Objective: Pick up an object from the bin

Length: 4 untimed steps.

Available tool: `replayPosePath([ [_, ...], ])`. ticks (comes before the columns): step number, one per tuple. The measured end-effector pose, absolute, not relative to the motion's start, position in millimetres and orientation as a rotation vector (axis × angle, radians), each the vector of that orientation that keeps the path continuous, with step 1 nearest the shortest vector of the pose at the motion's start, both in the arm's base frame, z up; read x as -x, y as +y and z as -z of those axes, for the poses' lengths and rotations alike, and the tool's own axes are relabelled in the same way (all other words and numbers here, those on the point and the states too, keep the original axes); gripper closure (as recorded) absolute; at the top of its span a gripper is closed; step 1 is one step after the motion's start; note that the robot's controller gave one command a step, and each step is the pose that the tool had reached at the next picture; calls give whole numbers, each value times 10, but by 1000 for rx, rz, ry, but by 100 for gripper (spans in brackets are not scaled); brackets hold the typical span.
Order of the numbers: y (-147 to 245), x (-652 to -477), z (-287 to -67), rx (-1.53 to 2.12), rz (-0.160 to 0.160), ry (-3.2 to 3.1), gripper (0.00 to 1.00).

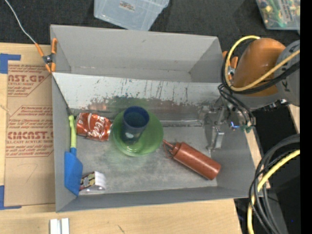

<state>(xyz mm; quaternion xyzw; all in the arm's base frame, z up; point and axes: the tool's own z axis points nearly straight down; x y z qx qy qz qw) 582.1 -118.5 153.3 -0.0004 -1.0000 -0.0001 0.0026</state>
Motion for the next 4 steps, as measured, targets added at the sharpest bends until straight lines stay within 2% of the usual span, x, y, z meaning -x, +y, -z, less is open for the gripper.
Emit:
replayPosePath([
  [1, -1178, -5837, -1582, -1, -1, -3144, 0],
  [2, -888, -5601, -737, -56, -6, -3136, 0],
  [3, -790, -5505, -775, 313, -8, -3141, 100],
  [4, -790, -5506, -774, 313, -8, -3142, 100],
])
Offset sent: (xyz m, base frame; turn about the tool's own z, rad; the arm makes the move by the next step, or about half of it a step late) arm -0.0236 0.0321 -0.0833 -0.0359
